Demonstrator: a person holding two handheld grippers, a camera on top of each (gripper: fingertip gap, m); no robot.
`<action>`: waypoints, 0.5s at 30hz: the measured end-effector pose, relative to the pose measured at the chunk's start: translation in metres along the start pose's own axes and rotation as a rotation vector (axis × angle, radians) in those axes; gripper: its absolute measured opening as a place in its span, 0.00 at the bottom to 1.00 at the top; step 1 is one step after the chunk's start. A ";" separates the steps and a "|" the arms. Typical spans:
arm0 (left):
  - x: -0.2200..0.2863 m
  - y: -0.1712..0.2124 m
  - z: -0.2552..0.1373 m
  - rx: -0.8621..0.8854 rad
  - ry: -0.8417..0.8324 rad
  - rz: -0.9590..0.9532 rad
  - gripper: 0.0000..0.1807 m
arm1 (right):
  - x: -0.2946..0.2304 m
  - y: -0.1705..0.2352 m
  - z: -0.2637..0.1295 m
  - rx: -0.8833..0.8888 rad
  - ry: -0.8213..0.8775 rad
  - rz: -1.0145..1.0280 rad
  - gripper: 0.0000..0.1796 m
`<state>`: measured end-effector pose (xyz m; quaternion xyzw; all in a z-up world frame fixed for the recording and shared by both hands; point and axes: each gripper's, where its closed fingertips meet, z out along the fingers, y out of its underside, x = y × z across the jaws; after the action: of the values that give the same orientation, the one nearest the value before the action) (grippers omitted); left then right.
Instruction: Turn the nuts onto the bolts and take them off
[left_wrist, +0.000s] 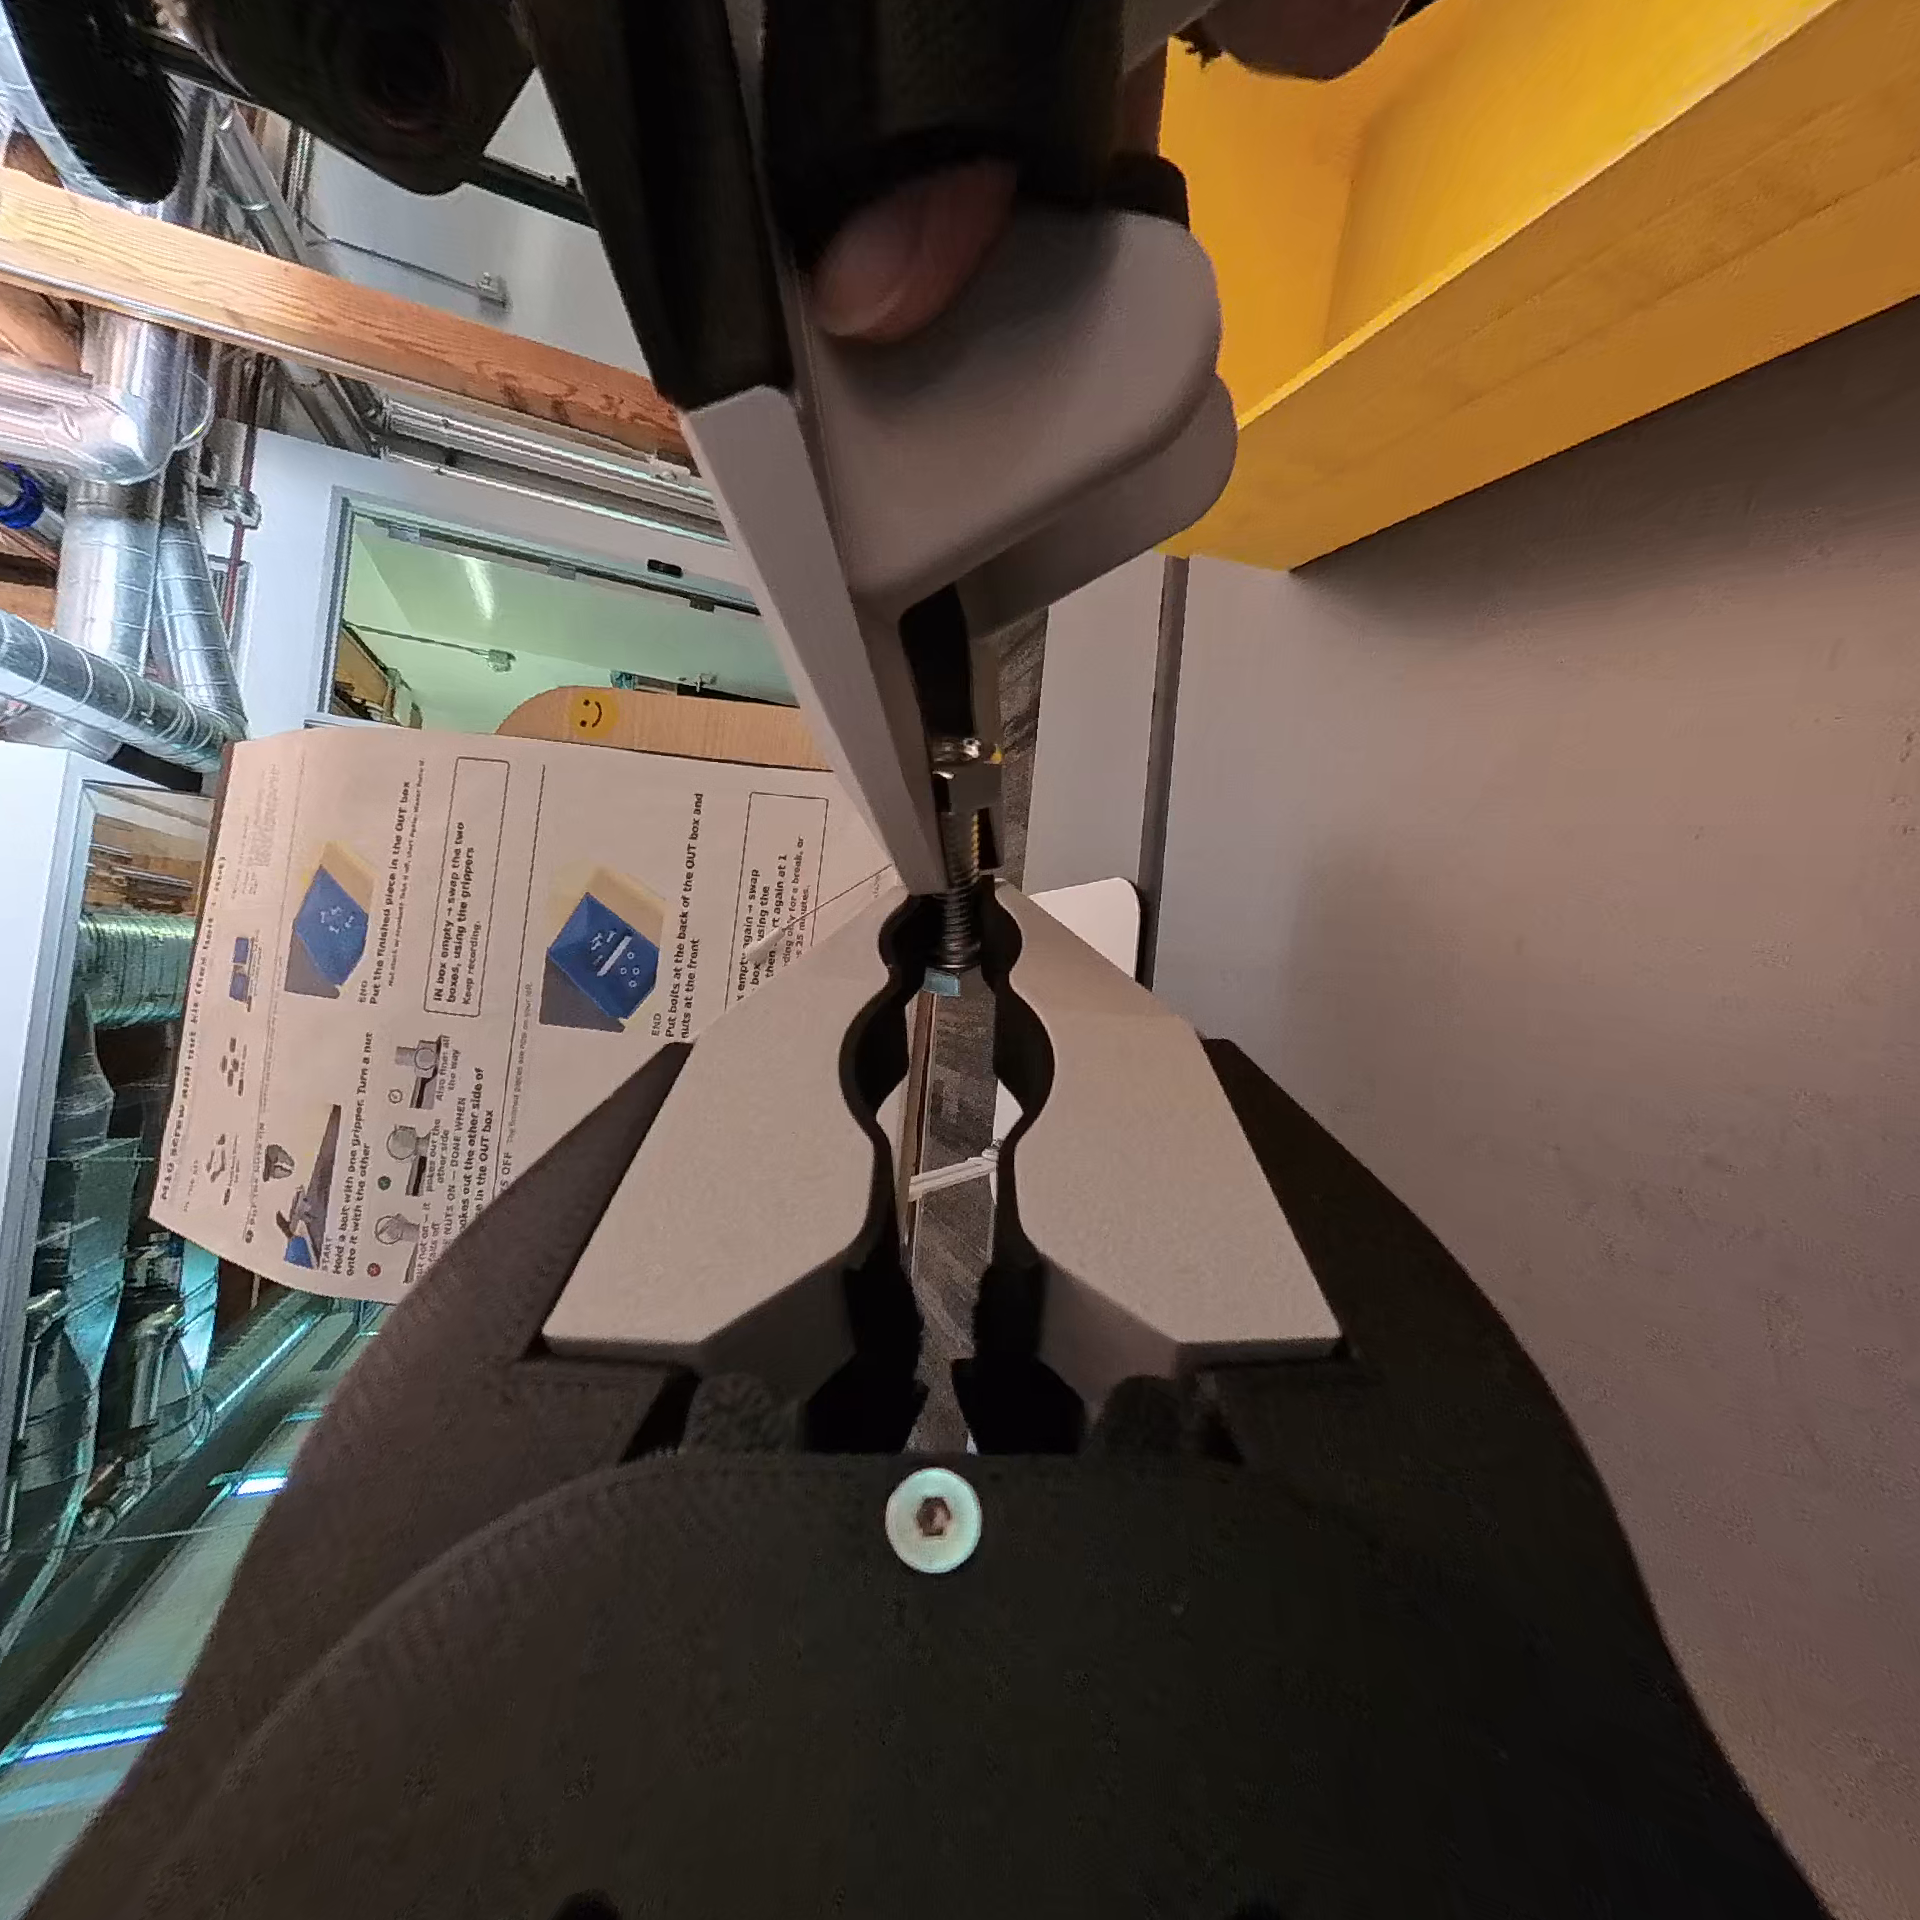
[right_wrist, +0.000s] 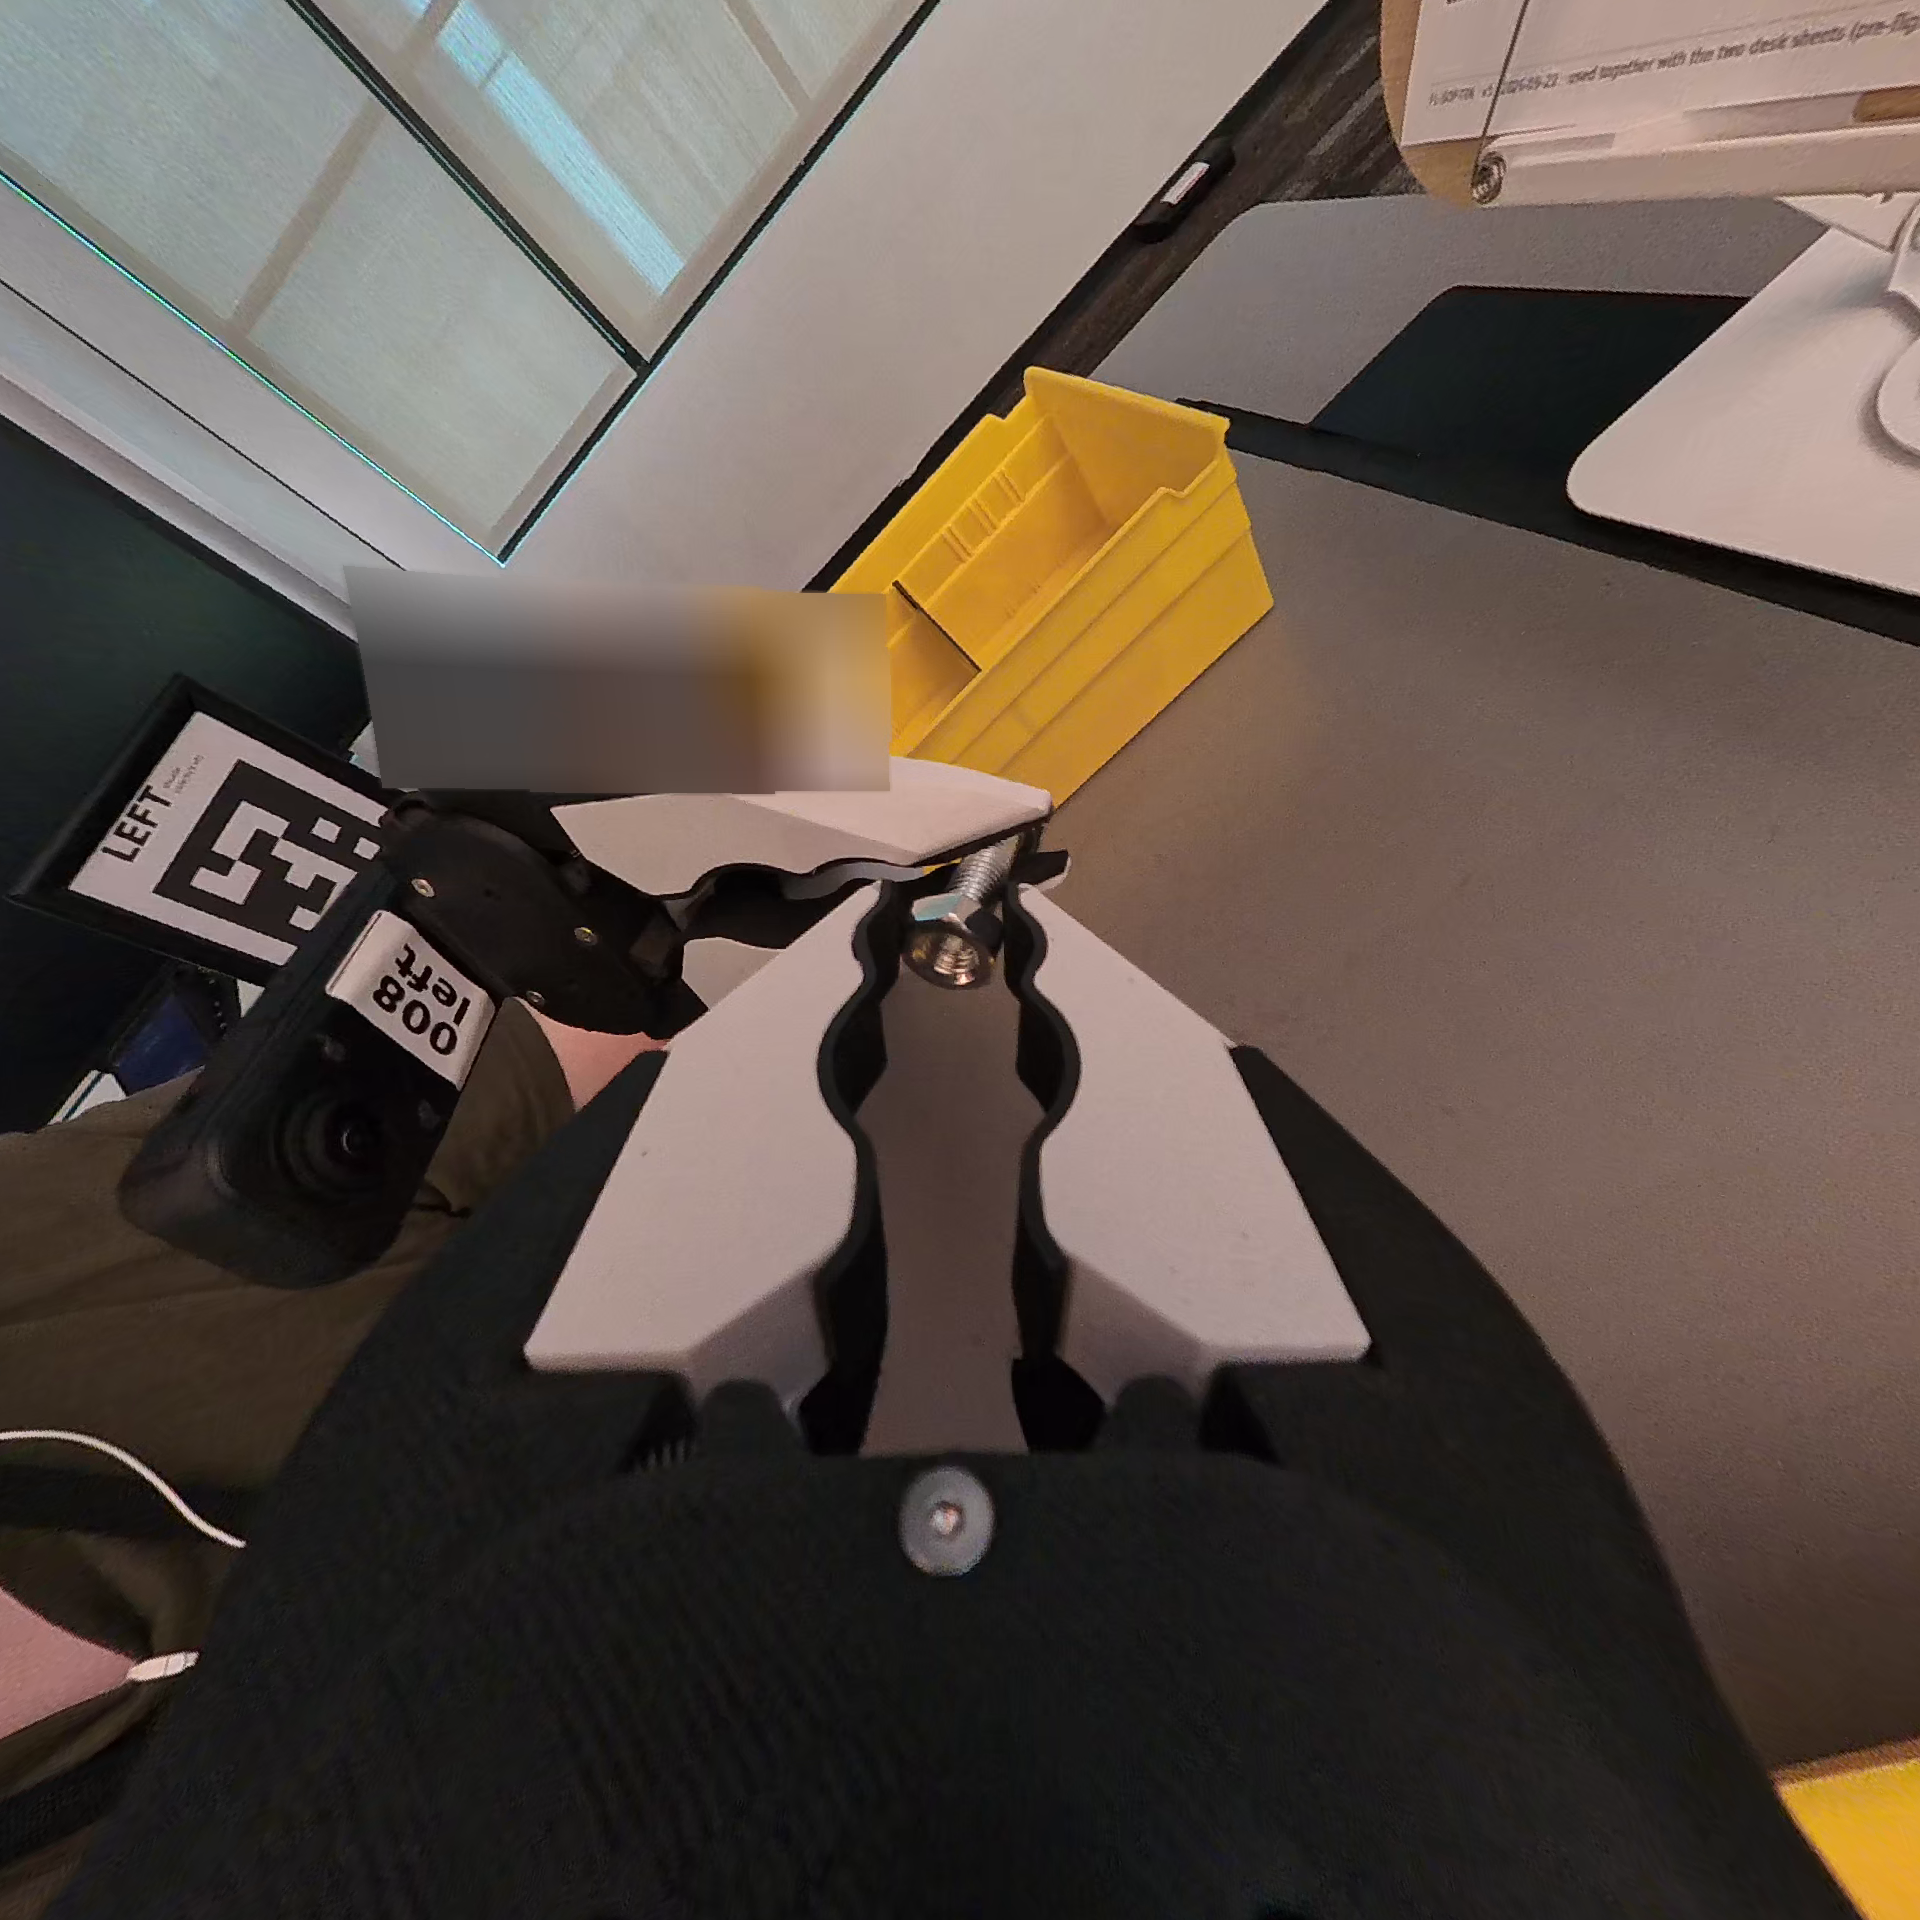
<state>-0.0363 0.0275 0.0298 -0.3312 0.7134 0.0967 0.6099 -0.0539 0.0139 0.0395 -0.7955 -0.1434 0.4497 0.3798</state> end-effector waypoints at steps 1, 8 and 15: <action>0.000 0.000 0.000 -0.001 0.001 0.001 0.04 | 0.000 0.000 0.000 -0.002 0.002 -0.001 0.11; 0.000 -0.001 0.000 0.009 0.007 -0.025 0.04 | -0.003 -0.001 0.000 0.004 -0.003 -0.012 0.12; -0.001 -0.003 -0.001 0.025 0.016 -0.056 0.04 | -0.004 -0.001 -0.001 0.004 0.003 -0.024 0.12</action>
<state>-0.0356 0.0251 0.0318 -0.3440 0.7098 0.0682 0.6109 -0.0549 0.0115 0.0430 -0.7938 -0.1512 0.4442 0.3868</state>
